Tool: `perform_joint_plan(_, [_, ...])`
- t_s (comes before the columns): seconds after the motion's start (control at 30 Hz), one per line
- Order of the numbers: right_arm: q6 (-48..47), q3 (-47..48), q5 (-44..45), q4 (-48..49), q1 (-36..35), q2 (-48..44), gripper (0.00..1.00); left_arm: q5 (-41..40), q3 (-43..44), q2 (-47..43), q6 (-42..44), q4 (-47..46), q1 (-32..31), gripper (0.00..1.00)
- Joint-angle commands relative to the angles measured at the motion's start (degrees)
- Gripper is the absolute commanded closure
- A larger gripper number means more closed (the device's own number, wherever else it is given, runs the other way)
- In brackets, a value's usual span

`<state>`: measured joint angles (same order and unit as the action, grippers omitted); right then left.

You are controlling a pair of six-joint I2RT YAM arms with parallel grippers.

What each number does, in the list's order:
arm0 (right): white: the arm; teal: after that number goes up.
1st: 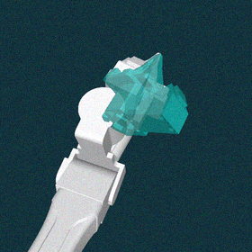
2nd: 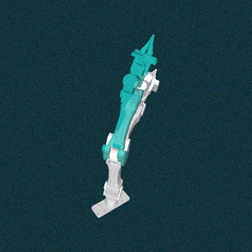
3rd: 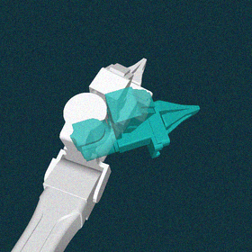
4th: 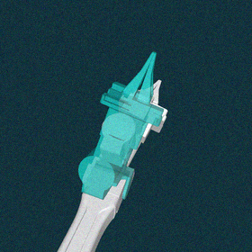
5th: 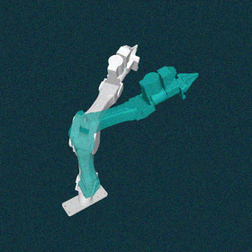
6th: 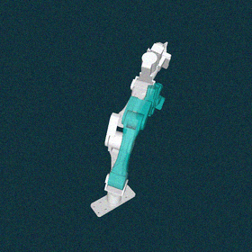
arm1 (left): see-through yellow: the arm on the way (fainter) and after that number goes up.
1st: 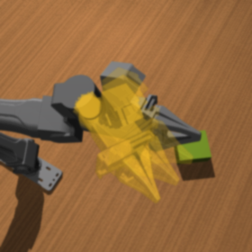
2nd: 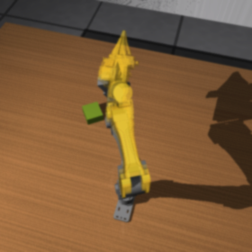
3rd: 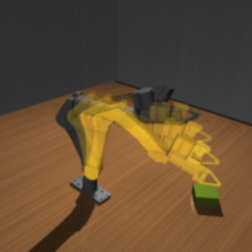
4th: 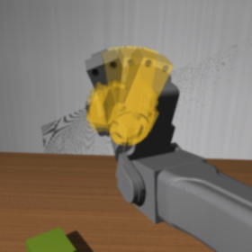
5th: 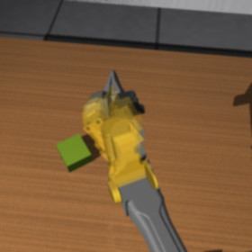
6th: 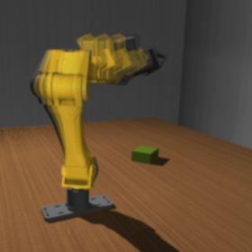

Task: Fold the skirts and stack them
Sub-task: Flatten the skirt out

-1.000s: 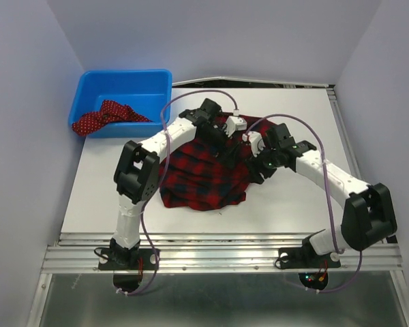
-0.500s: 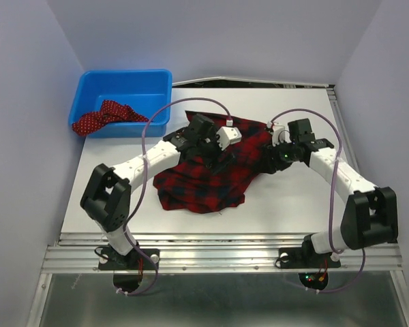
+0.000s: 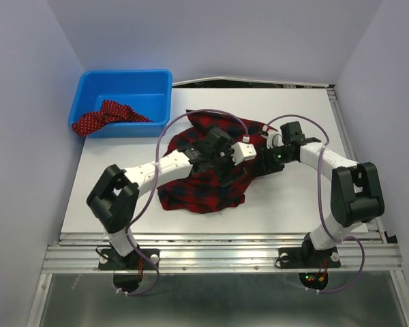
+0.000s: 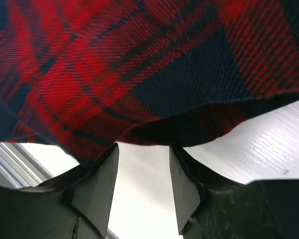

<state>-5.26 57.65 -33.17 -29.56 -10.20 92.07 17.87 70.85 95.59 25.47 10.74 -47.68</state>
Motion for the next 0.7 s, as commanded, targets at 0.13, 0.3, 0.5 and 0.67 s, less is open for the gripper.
perform_joint_plan(0.13, [0.1,-1.7,-0.5,2.1,-0.2,3.6,0.51,-9.9,1.0,6.4,-3.1,-4.5,-0.1,0.17])
perform_joint_plan(0.3, [-0.6,-1.7,2.2,1.4,-0.2,5.7,0.54,-4.5,3.9,8.1,-3.9,0.6,-0.1,0.58])
perform_joint_plan(0.5, [-0.7,-1.5,3.0,1.5,-0.2,6.3,0.6,0.2,0.9,0.1,-5.2,2.0,-0.5,0.81])
perform_joint_plan(0.67, [-0.9,-1.4,4.0,1.3,-0.2,5.5,0.68,1.0,2.8,-1.7,-8.4,3.7,1.3,1.0])
